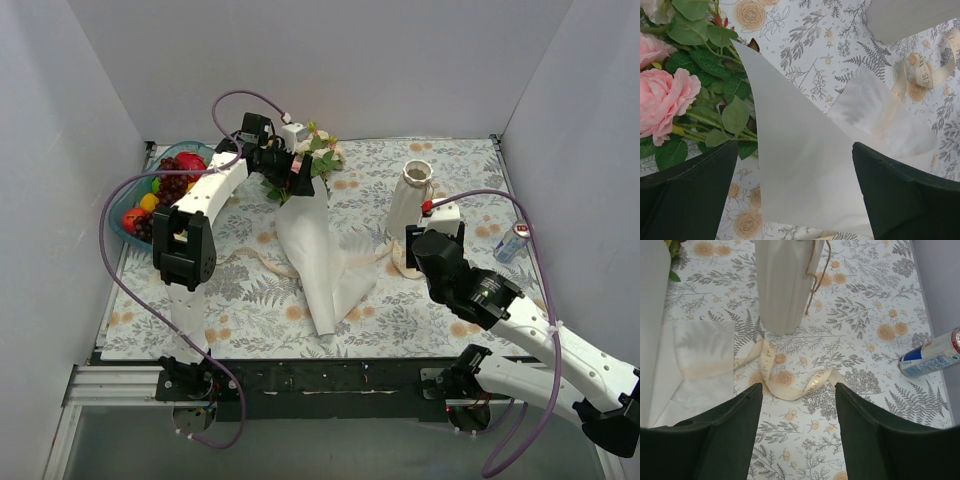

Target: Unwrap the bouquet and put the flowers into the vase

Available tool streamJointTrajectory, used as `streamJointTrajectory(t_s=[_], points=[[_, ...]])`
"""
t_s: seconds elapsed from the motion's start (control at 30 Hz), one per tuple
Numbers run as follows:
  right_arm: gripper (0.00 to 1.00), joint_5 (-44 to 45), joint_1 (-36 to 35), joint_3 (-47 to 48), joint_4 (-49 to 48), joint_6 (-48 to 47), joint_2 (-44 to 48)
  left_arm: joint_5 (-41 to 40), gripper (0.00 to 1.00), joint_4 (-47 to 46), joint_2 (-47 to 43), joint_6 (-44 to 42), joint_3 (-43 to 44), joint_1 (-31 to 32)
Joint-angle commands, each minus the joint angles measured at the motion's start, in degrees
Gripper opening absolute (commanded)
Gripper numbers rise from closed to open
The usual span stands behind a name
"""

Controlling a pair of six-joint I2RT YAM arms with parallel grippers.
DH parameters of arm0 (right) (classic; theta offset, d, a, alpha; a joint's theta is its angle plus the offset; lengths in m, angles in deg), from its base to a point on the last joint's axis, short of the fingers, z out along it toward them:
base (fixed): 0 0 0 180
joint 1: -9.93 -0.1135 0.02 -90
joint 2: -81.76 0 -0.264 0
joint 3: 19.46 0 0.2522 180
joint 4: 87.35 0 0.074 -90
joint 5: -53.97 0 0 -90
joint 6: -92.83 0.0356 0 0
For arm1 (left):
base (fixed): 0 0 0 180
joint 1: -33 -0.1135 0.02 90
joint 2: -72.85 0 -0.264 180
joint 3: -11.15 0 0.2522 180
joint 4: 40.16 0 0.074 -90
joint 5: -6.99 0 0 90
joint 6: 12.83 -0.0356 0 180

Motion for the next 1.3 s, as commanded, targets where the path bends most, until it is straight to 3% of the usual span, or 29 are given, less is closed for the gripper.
streamJointTrajectory(t_s=[0.0, 0.17, 0.2, 0.23, 0.3, 0.57, 0.67, 0.7, 0.8, 1.03, 1.27], points=[[0.66, -1.83, -0.95, -1.01, -3.94, -0.84, 1.95, 0.2, 0.98, -3.79, 0.75, 1.48, 2.61, 0.61], [0.63, -1.66, -1.57, -0.92, -3.24, -0.49, 2.92, 1.95, 0.96, -1.88, 3.91, 0.61, 4.36, 1.22], [0.63, -1.31, -1.66, -1.01, -3.06, -0.49, 3.09, 2.65, 0.92, -1.09, 4.7, 0.35, 4.62, 1.22], [0.63, -1.31, -1.66, -1.1, -2.72, -0.4, 3.09, 2.66, 0.81, -1.08, 4.88, 0.08, 4.63, 1.31], [0.62, -1.22, -1.74, -1.19, -2.36, -0.31, 3.18, 0.99, 0.73, -2.31, 4.88, 0.43, 4.01, 1.57], [0.6, -2.1, -2.27, -0.57, -1.39, -0.23, 4.32, -1.12, 0.71, -3.37, 6.02, 0.96, 4.19, 1.75], [0.59, -1.92, -2.27, -0.57, -1.22, -0.23, 4.5, 0.02, 0.5, -3.37, 6.02, 1.48, 4.54, 1.75], [0.59, -2.1, -2.36, -0.66, -1.22, -0.23, 4.41, 0.28, 0.28, -3.28, 6.11, 1.66, 4.8, 1.84], [0.58, -2.01, -2.36, -1.01, -1.22, -0.23, 4.15, -0.06, 0.0, -2.49, 6.55, 2.19, 5.77, 2.19], [0.57, -2.8, -2.54, -1.98, -2.1, -0.23, 3.62, -2.26, 0.0, -1.26, 5.32, 2.1, 7.52, 2.19], [0.56, -3.15, -2.97, -2.5, -3.32, -0.58, 2.83, -4.11, 0.0, 3.22, 4.88, 3.68, 17.0, 2.28]])
